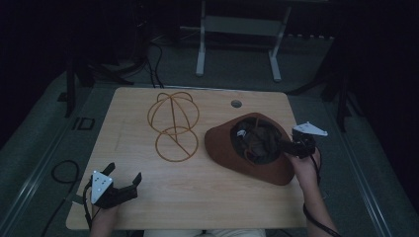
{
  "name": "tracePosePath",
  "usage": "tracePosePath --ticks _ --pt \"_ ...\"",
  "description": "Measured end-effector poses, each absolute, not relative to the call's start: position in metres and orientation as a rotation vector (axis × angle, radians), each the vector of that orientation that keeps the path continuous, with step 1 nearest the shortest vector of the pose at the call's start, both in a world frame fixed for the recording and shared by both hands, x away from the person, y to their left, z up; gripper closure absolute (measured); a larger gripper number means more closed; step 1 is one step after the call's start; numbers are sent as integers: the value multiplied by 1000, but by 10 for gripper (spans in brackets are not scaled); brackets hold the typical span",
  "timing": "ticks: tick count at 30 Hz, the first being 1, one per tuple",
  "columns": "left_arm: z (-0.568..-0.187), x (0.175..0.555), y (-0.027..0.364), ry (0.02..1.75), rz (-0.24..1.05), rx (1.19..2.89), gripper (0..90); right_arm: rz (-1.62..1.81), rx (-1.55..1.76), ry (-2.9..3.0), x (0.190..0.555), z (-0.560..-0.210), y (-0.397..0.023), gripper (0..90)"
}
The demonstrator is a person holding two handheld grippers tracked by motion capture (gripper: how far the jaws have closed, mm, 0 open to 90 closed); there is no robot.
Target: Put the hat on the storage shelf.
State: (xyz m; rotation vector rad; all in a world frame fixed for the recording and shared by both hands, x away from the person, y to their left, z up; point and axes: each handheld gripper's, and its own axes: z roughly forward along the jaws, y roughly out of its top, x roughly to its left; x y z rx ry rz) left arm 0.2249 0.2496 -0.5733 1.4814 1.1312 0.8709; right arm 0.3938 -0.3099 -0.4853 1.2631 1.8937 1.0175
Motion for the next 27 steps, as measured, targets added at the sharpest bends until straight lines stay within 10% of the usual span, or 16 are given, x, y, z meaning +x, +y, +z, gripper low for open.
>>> tracePosePath --ticks 27 --pt "-572 224 248 1093 770 1466 6 683 1437 2028 468 -538 -284 327"
